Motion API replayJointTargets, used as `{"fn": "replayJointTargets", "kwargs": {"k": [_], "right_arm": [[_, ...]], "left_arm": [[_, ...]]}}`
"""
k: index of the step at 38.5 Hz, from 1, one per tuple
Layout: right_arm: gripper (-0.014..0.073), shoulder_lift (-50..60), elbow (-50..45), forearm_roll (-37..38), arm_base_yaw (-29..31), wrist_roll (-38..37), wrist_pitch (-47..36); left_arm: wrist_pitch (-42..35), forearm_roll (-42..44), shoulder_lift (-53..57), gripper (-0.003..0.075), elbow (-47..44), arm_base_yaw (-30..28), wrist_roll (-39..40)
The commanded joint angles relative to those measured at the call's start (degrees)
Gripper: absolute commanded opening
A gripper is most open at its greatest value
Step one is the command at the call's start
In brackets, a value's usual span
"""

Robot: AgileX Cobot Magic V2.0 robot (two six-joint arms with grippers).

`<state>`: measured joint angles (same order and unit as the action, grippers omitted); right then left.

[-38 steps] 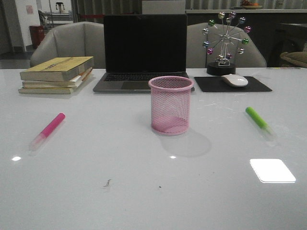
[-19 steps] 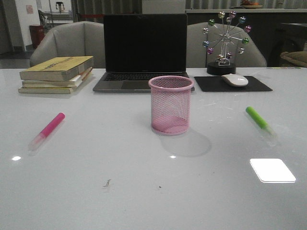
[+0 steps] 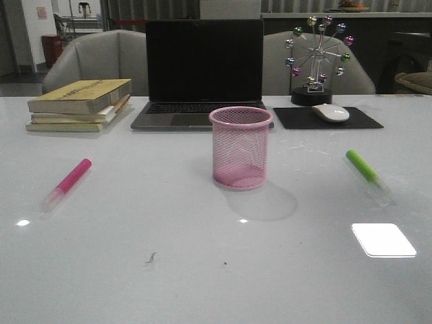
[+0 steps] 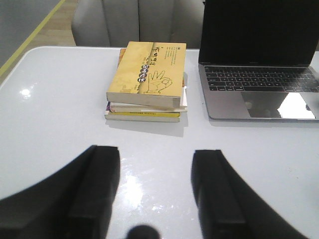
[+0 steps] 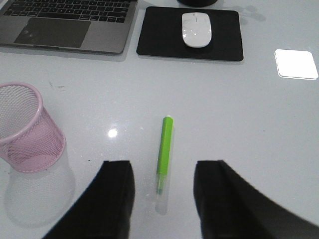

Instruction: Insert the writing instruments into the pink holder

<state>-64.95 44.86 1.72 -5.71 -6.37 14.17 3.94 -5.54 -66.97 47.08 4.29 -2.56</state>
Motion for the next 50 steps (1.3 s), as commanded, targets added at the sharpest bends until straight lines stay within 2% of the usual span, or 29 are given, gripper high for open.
{"fn": "replayJointTargets", "kwargs": {"k": [1,13,20,28,40,50], "right_arm": [[0.0451,0.72,1.85,0.68,0.23,0.44,-4.22],[0.0451,-2.80,1.90,0.27,0.23,0.25,-2.67],[0.0451,-9.34,4.89,-1.72,0.66,-0.15,-0.54],[0.0450,-21.26,17.43,-2.97,2.94,-0.09,10.15],[0.0450,-41.04,44.20,-3.01,3.63,-0.04,27.50],[0.0450,-53.04,59.66,-3.48,3.56,0.58,36.45]], "left_arm": [[-5.80,-0.62,0.24,0.0458,2.03,-0.14,0.31],[-4.26,-0.73,-3.59,0.0456,2.16,0.22,0.31],[-1.79,-0.73,-3.59,0.0456,2.16,0.58,0.31],[2.04,-0.85,-3.59,0.0456,2.16,0.58,0.31],[3.61,-2.77,-3.59,0.0456,2.16,0.58,0.31],[4.16,-2.77,-3.59,0.0456,2.16,0.58,0.31]]}}
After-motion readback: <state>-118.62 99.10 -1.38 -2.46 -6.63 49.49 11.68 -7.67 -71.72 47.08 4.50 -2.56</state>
